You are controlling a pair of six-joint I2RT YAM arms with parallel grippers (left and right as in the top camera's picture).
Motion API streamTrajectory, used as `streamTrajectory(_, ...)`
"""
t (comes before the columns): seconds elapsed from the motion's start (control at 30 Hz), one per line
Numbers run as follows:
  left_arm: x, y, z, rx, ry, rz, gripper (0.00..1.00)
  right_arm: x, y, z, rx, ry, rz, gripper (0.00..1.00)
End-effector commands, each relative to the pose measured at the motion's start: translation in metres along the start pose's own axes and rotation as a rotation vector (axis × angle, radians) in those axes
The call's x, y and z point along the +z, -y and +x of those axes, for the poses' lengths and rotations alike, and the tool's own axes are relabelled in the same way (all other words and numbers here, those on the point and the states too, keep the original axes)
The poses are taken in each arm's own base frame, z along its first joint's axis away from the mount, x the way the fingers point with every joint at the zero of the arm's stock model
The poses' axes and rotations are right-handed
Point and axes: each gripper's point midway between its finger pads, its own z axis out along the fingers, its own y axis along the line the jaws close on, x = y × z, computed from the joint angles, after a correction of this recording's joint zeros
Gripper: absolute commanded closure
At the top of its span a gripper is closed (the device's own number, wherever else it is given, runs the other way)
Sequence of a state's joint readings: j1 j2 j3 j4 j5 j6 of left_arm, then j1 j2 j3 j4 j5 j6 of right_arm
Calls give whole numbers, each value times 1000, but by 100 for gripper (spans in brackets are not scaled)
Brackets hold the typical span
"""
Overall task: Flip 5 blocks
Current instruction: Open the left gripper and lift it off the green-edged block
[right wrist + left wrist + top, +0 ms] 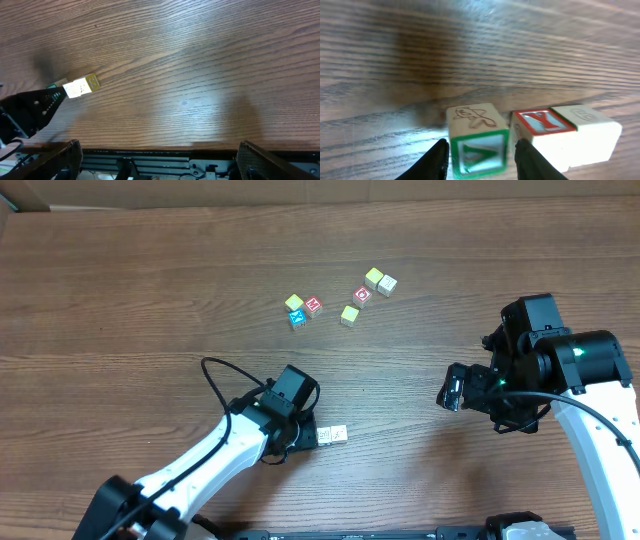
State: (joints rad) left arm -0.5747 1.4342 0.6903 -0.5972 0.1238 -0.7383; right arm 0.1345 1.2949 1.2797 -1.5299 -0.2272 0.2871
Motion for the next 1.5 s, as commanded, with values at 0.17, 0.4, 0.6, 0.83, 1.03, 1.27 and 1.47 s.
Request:
streamTrajectory(0.17, -34, -6, -4, 6, 99, -1, 66, -5, -2, -2, -19, 27, 0, 0)
streamTrajectory(0.4, -32, -35, 3, -1, 84, -141, 96, -5, -2, -2, -19, 27, 0, 0)
streamTrajectory(0.6, -21, -35, -11, 5, 119, -167, 96, 6, 2, 5, -16, -12, 13, 0)
streamTrajectory(0.83, -8, -29, -50, -26, 187, -82, 96, 22, 0, 13, -39, -51, 10, 0)
streamTrajectory(1.03, -4, -19, -57, 3, 177, -1, 96, 24, -11, 14, -79, -44, -5, 0)
streamTrajectory(1.27, 14, -15, -43, 38, 81, 21, 96, 26, -19, 13, -81, -30, -14, 0)
streamTrajectory(1.47, 19, -14, -38, 42, 54, 23, 96, 26, -19, 13, -81, -32, -13, 0)
